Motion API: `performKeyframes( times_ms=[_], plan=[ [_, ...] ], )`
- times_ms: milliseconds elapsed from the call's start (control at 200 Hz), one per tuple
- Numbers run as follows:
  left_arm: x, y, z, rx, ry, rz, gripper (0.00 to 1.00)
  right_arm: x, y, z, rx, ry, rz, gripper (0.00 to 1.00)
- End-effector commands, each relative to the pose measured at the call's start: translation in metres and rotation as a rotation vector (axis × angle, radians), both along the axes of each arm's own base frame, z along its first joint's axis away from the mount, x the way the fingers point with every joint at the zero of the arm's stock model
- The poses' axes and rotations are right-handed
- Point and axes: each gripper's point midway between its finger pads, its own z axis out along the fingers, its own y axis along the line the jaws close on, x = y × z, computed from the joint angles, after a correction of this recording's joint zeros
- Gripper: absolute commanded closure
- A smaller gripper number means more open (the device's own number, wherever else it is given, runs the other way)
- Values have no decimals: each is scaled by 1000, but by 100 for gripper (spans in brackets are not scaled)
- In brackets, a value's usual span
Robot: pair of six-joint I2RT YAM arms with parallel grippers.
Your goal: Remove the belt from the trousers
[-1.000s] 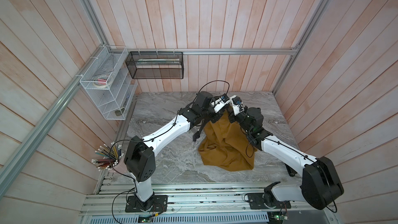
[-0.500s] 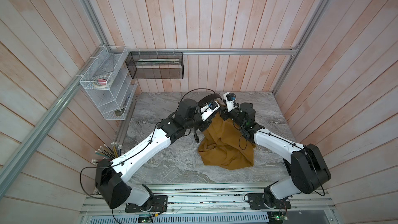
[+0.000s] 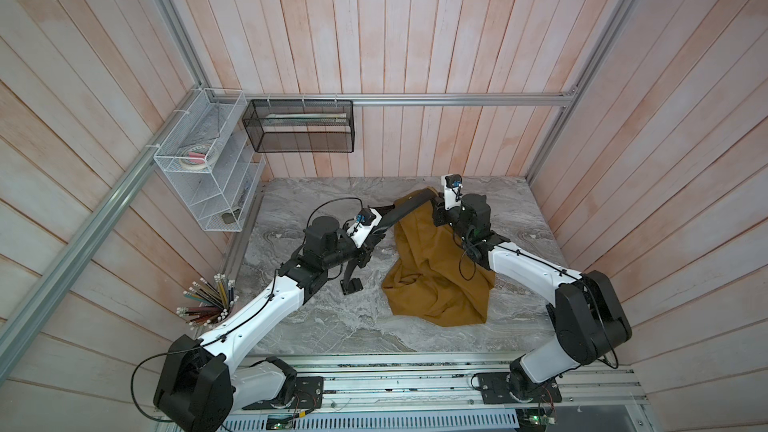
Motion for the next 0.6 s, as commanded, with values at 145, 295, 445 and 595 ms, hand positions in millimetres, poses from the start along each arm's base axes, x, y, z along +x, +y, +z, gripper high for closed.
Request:
performKeyframes(
  times_ms=[145, 295, 445, 595],
  plan=[
    [20, -5, 11, 40, -95, -17, 42, 8, -60, 36, -67, -99, -233, 93],
    [21, -33, 48, 126, -169, -62, 24, 10, -64, 44, -122, -114, -248, 95],
    [27, -74, 72, 174, -128, -131, 24, 5, -65, 47, -117, -124, -243, 95],
    [45, -105, 73, 194, -94, -156, 24, -2, -65, 50, -110, -132, -233, 95]
  ],
)
